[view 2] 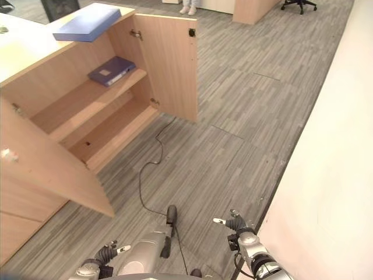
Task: Put the empty folder in the office cabinet
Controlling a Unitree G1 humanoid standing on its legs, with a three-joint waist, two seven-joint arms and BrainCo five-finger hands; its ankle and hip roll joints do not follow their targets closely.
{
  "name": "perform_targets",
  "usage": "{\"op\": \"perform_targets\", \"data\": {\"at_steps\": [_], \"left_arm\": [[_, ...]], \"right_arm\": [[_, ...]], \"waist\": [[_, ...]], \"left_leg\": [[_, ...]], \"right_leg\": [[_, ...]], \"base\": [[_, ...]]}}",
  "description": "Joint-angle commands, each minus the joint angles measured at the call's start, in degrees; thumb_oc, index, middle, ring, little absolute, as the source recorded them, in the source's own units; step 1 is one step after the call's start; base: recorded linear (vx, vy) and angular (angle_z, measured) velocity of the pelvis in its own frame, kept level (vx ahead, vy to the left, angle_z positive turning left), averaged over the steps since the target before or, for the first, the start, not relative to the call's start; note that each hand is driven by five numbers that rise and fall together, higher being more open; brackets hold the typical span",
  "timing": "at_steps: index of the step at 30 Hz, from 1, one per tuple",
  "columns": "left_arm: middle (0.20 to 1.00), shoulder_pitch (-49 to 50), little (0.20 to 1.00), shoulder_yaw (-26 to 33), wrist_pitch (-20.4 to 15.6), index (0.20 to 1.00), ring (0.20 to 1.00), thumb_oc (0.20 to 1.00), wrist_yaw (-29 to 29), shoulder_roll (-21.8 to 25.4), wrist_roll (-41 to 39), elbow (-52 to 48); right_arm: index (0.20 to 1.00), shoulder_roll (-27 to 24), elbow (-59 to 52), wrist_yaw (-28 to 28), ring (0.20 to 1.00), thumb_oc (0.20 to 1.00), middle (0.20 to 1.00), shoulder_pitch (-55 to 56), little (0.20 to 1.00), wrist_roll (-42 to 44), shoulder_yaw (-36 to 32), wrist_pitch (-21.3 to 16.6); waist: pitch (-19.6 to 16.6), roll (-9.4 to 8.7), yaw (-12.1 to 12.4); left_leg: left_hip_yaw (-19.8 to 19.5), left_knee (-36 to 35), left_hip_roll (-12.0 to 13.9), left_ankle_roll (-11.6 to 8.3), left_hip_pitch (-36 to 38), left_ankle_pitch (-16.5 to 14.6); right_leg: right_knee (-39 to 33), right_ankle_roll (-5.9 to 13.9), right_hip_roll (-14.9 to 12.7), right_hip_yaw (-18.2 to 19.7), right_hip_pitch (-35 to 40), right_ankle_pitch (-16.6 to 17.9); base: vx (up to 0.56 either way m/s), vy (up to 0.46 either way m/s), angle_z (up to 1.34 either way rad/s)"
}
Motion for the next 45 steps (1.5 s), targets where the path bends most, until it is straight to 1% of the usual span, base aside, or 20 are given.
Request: {"op": "perform_targets", "data": {"at_steps": [1, 4, 7, 9, 10, 11, 13, 15, 16, 17, 22, 23, 24, 26, 27, 31, 37, 39, 40, 45], "left_arm": [[1.000, -2.96, 1.000, -0.13, -0.88, 1.000, 1.000, 1.000, -0.06, 1.50, 0.13, -1.14], [1.000, -2.40, 1.000, 0.34, -0.79, 1.000, 1.000, 1.000, -0.19, 1.84, 0.21, -0.93], [1.000, -3.20, 1.000, 0.24, -0.73, 1.000, 1.000, 1.000, -0.07, 2.46, 0.28, -1.22], [1.000, -3.43, 1.000, 0.65, -0.66, 1.000, 1.000, 1.000, -0.04, 3.57, 0.73, -1.28], [1.000, -3.59, 1.000, 1.00, -0.84, 1.000, 1.000, 1.000, 0.02, 4.55, 0.48, -1.91], [1.000, -3.62, 1.000, 1.00, -0.84, 1.000, 1.000, 1.000, 0.02, 4.54, 0.48, -1.91], [1.000, -3.59, 1.000, 1.40, -0.91, 1.000, 1.000, 1.000, 0.46, 5.14, -0.68, -3.32], [1.000, -3.81, 1.000, 1.63, -0.97, 1.000, 1.000, 1.000, 0.74, 5.40, -1.38, -4.30], [1.000, -3.71, 1.000, 1.59, -1.11, 1.000, 1.000, 1.000, 0.86, 5.36, -1.48, -4.50], [1.000, -3.71, 1.000, 1.21, -1.40, 1.000, 1.000, 1.000, 0.90, 5.29, -1.16, -4.18], [1.000, -3.45, 1.000, 0.34, -1.81, 1.000, 1.000, 1.000, 0.72, 5.18, 0.12, -3.33], [1.000, -3.79, 1.000, -0.19, -1.94, 1.000, 1.000, 1.000, 0.69, 4.97, 1.09, -2.23], [1.000, -3.82, 1.000, -0.19, -1.95, 1.000, 1.000, 1.000, 0.69, 4.97, 1.09, -2.21], [1.000, -4.56, 1.000, -0.66, -2.13, 1.000, 1.000, 1.000, 0.82, 4.56, 1.88, -1.18], [1.000, -5.37, 1.000, -0.97, -2.67, 1.000, 1.000, 1.000, 1.05, 4.22, 2.02, -0.75], [1.000, -5.38, 1.000, -1.08, -2.99, 1.000, 1.000, 1.000, 0.88, 3.78, 2.50, -0.52], [1.000, -3.60, 1.000, -0.66, -3.10, 1.000, 1.000, 1.000, 1.07, 2.35, 1.82, 0.92], [1.000, -3.58, 1.000, -0.67, -3.11, 1.000, 1.000, 1.000, 1.08, 2.33, 1.81, 0.92], [1.000, -3.33, 1.000, -0.93, -3.07, 1.000, 1.000, 1.000, 1.20, 2.07, 1.33, 0.74], [1.000, -3.74, 1.000, -1.39, -2.98, 1.000, 1.000, 1.000, 1.43, 1.91, 0.79, 0.84]], "right_arm": [[1.000, -1.22, -3.27, -0.74, 1.000, 1.000, 1.000, -0.84, 1.000, -0.82, -2.18, -1.53], [1.000, -0.13, -2.97, -0.56, 1.000, 1.000, 1.000, -0.17, 1.000, -1.53, -1.81, -1.60], [1.000, 0.62, -3.17, -0.53, 1.000, 1.000, 1.000, -0.50, 1.000, -1.61, -1.78, -1.51], [1.000, 1.40, -3.58, -0.01, 1.000, 1.000, 1.000, -0.90, 1.000, -2.16, -0.97, -1.56], [1.000, 2.26, -4.16, 0.60, 1.000, 1.000, 1.000, -1.28, 1.000, -2.09, -0.38, -1.92], [1.000, 2.25, -4.14, 0.60, 1.000, 1.000, 1.000, -1.31, 1.000, -2.09, -0.39, -1.92], [1.000, 2.49, -5.50, 1.08, 1.000, 1.000, 1.000, -2.30, 1.000, -2.02, 0.08, -1.82], [1.000, 2.66, -6.02, 0.72, 1.000, 1.000, 1.000, -2.94, 1.000, -1.68, -0.47, -2.08], [1.000, 2.96, -5.74, 0.53, 1.000, 1.000, 1.000, -3.00, 1.000, -1.25, -0.95, -2.10], [1.000, 3.17, -4.96, 0.24, 1.000, 1.000, 1.000, -2.44, 1.000, -0.77, -1.88, -2.11], [1.000, 2.79, -4.34, 0.08, 1.000, 1.000, 1.000, -0.67, 1.000, 0.36, -3.71, -2.18], [1.000, 2.50, -3.60, 0.15, 1.000, 1.000, 1.000, 0.12, 1.000, 0.79, -4.53, -1.99], [1.000, 2.49, -3.59, 0.15, 1.000, 1.000, 1.000, 0.09, 1.000, 0.79, -4.54, -1.99], [1.000, 2.24, -2.21, 0.16, 1.000, 1.000, 1.000, 0.81, 1.000, 1.59, -5.70, -1.83], [1.000, 1.73, -1.82, 0.20, 1.000, 1.000, 1.000, 1.73, 1.000, 2.02, -6.66, -1.83], [1.000, 1.19, -0.99, 0.97, 1.000, 1.000, 1.000, 3.26, 1.000, 2.32, -7.54, -2.07], [1.000, 0.43, 0.20, 1.44, 1.000, 1.000, 1.000, 4.24, 1.000, 1.91, -7.08, -2.19], [1.000, 0.42, 0.20, 1.45, 1.000, 1.000, 1.000, 4.26, 1.000, 1.92, -7.07, -2.20], [1.000, 0.14, 0.07, 1.24, 1.000, 1.000, 1.000, 4.65, 1.000, 2.12, -7.30, -2.39], [1.000, -0.13, 0.05, 1.00, 1.000, 1.000, 1.000, 5.36, 1.000, 2.33, -7.31, -2.44]], "waist": [[1.04, 0.20, 3.90], [-0.71, -0.49, 4.33], [-2.23, -2.40, 4.71], [-3.76, -4.48, 5.15], [-4.21, -6.15, 5.25], [-4.34, -6.02, 5.38], [-2.87, -5.38, 4.97], [-1.58, -3.43, 3.72], [-1.12, -2.52, 3.22], [-0.63, -1.26, 1.78], [-0.25, -0.59, -0.01], [-0.27, -1.23, -1.53], [-0.33, -1.20, -1.57], [-0.36, -1.70, -3.54], [-0.54, -2.25, -4.85], [-1.17, -3.30, -5.77], [-3.83, -3.04, -3.56], [-3.84, -2.97, -3.83], [-4.25, -2.80, -2.74], [-4.45, -2.25, -2.45]], "left_leg": [[-0.60, 0.23, 4.96, -0.88, 5.84, 3.78], [-1.82, -0.71, 4.89, -0.75, 7.20, 6.19], [2.13, 1.85, 4.91, 0.40, 5.82, 5.30], [4.16, 1.86, 4.44, 1.68, 6.21, 3.92], [4.55, 0.47, 2.66, 3.13, 8.31, 2.24], [4.61, 0.51, 2.85, 3.15, 8.12, 2.29], [3.04, -0.41, 1.58, 5.32, 10.90, 0.69], [1.45, -1.71, 1.22, 6.73, 14.14, -0.31], [0.45, -2.24, 1.14, 7.14, 15.72, -0.78], [-2.05, -3.65, 0.55, 7.11, 19.21, -1.82], [-6.20, -3.37, -0.45, 6.08, 23.03, -5.08], [-9.60, -3.38, -1.47, 5.55, 24.94, -6.61], [-9.65, -3.35, -1.46, 5.55, 24.79, -6.50], [-13.78, -3.40, -2.70, 5.35, 26.77, -7.89], [-19.36, -3.24, -3.72, 5.07, 28.90, -9.29], [-25.98, -1.74, -4.93, 4.50, 30.50, -11.11], [-32.26, -1.62, -2.27, 1.37, 30.22, -11.14], [-32.54, -1.64, -2.19, 1.32, 30.25, -11.17], [-34.45, -1.36, -0.96, -0.48, 29.43, -10.62], [-35.97, -1.58, 1.20, -2.77, 28.47, -9.57]], "right_leg": [[4.49, 5.16, -6.21, 4.89, -2.72, 0.97], [3.10, 5.76, -6.32, 5.77, -0.68, 0.43], [2.98, 6.37, -8.10, 5.54, 0.22, 0.12], [6.53, 7.38, -9.26, 4.79, -0.48, 0.67], [14.40, 9.92, -10.77, 4.90, -3.55, 3.93], [14.29, 9.92, -10.61, 5.04, -3.74, 4.15], [26.26, 12.59, -11.47, 6.62, -10.58, 11.39], [35.33, 13.58, -11.35, 7.84, -14.86, 15.40], [37.91, 13.51, -11.59, 8.16, -16.97, 15.91], [38.83, 12.02, -13.22, 8.12, -20.53, 13.44], [26.82, 9.97, -16.36, 5.36, -21.70, 10.23], [17.18, 10.11, -15.10, 8.70, -21.62, 10.39], [16.88, 10.11, -15.07, 8.62, -21.60, 10.66], [10.84, 11.17, -12.90, 16.26, -23.41, 12.90], [7.43, 11.70, -12.45, 20.01, -26.37, 16.49], [7.65, 11.89, -11.83, 23.12, -24.72, 16.55], [4.44, 10.30, -12.17, 17.10, -19.44, 14.74], [4.36, 10.26, -12.14, 16.79, -19.26, 14.70], [4.01, 9.19, -11.61, 13.73, -17.57, 12.75], [4.44, 7.49, -10.20, 9.33, -15.28, 9.86]], "base": [[0.61, 0.150, -0.89], [0.34, 0.115, -0.66], [0.28, 0.155, 0.24], [0.41, 0.219, 0.15], [0.31, 0.171, 0.36], [0.24, 0.180, 0.60], [0.13, 0.195, 0.33], [0.20, 0.198, 0.08], [0.40, 0.166, 0.41], [0.43, 0.119, 0.55], [0.33, -0.047, 0.77], [0.38, -0.143, 1.16], [0.39, -0.133, 1.34], [0.40, -0.127, 1.40], [0.41, -0.150, 1.47], [0.25, -0.142, 1.57], [0.14, -0.200, 1.04], [0.09, -0.163, 0.73], [0.12, -0.238, 0.56], [0.08, -0.194, 0.77]]}}
